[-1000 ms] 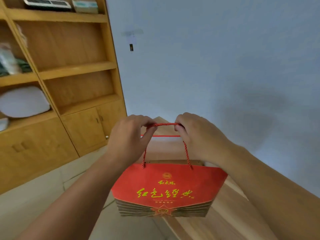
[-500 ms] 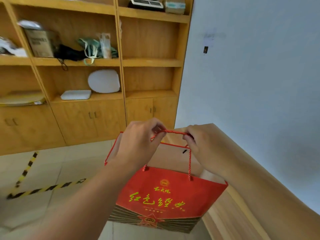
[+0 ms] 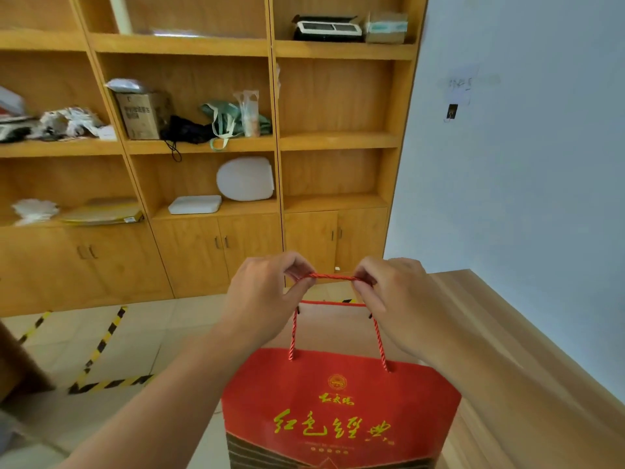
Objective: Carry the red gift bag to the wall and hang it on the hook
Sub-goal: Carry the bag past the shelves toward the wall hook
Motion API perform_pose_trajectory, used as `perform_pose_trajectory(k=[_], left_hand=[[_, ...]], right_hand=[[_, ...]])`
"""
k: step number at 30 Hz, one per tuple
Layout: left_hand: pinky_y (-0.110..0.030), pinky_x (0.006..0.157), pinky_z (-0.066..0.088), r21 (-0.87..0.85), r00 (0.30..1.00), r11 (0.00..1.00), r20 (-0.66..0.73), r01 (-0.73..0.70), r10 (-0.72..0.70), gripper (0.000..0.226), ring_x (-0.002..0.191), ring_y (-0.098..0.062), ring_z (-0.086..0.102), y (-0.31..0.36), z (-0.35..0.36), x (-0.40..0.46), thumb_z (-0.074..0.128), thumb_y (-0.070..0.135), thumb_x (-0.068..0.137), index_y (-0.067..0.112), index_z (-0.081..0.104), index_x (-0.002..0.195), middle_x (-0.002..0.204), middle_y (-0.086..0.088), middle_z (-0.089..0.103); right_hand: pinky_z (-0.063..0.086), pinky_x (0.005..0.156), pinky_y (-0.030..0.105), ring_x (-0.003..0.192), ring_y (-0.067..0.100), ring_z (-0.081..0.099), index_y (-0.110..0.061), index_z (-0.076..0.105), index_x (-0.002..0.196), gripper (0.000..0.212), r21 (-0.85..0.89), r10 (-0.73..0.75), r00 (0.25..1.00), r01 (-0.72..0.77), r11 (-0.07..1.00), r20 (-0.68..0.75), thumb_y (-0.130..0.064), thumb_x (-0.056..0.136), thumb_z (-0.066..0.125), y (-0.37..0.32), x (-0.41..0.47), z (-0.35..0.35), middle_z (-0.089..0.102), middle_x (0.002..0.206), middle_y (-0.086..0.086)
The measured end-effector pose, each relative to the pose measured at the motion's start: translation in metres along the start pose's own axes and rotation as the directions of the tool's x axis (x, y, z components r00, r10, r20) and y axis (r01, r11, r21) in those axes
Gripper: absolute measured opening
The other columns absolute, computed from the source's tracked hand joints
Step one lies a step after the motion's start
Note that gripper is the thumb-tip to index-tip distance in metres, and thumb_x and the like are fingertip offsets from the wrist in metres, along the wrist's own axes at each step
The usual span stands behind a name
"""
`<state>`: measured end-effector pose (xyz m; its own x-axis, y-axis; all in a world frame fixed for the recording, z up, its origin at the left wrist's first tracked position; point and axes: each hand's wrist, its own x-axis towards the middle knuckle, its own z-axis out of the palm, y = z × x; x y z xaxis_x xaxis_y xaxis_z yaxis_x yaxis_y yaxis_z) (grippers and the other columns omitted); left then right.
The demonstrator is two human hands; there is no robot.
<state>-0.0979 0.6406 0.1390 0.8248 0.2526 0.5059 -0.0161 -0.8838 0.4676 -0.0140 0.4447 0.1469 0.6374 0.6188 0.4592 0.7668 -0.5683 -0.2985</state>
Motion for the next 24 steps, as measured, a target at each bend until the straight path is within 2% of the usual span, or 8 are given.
perform_pose_trajectory(k=[3,6,11,14,18,24], left_hand=[[-0.008,0.073,0.045,-0.021,1.000,1.000,-0.010,0.001,-0.001,0.006,0.083,0.008,0.065,-0.026,0.008,0.029,0.076,0.028,0.090,0.028,0.075,0.096,0.085,0.017,0.074],[-0.022,0.079,0.055,-0.040,0.999,0.999,-0.036,0.010,-0.012,0.005,0.083,0.003,0.068,-0.061,0.018,0.064,0.076,0.030,0.089,0.029,0.075,0.095,0.083,0.017,0.075],[-0.037,0.088,0.057,-0.036,1.000,0.999,-0.025,-0.019,0.018,0.004,0.083,0.003,0.067,-0.138,0.034,0.140,0.073,0.037,0.089,0.034,0.073,0.093,0.080,0.022,0.071],[-0.037,0.090,0.055,-0.013,0.999,0.999,0.015,-0.033,0.033,0.004,0.081,0.004,0.066,-0.184,0.042,0.194,0.073,0.038,0.089,0.036,0.072,0.093,0.078,0.023,0.070],[-0.034,0.102,0.045,0.036,0.996,0.997,0.059,-0.067,0.065,0.007,0.084,0.005,0.065,-0.239,0.056,0.272,0.069,0.042,0.091,0.037,0.071,0.096,0.081,0.023,0.071],[-0.032,0.101,0.044,0.049,0.998,0.997,0.009,-0.058,0.058,0.006,0.083,0.005,0.065,-0.311,0.089,0.397,0.070,0.043,0.090,0.038,0.069,0.094,0.082,0.023,0.072]], right_hand=[[0.047,0.075,0.029,0.078,0.016,0.063,-0.024,0.065,0.095,0.008,0.044,-0.002,1.000,0.002,0.999,-0.010,-0.025,0.100,0.060,0.013,0.036,0.024,0.067,0.079,-0.011],[0.048,0.072,0.027,0.080,0.015,0.062,-0.024,0.066,0.097,0.007,0.049,-0.035,0.999,0.036,0.998,-0.018,-0.025,0.099,0.060,0.024,0.082,0.051,0.066,0.081,-0.012],[0.051,0.073,0.027,0.084,0.012,0.062,-0.027,0.066,0.099,0.004,0.003,-0.048,0.999,0.049,0.999,-0.013,-0.027,0.099,0.061,0.040,0.174,0.106,0.067,0.086,-0.014],[0.047,0.067,0.021,0.079,0.008,0.061,-0.028,0.064,0.096,0.004,-0.002,-0.008,1.000,0.008,1.000,0.015,-0.028,0.098,0.061,0.052,0.235,0.139,0.066,0.081,-0.016],[0.039,0.063,0.012,0.078,0.002,0.058,-0.031,0.063,0.098,0.003,-0.013,0.047,0.998,-0.047,0.999,0.049,-0.031,0.099,0.060,0.067,0.316,0.176,0.064,0.083,-0.018],[0.041,0.057,0.015,0.073,0.004,0.060,-0.029,0.063,0.098,0.005,-0.024,0.064,0.997,-0.063,0.998,0.049,-0.031,0.100,0.060,0.105,0.448,0.225,0.066,0.082,-0.014]])
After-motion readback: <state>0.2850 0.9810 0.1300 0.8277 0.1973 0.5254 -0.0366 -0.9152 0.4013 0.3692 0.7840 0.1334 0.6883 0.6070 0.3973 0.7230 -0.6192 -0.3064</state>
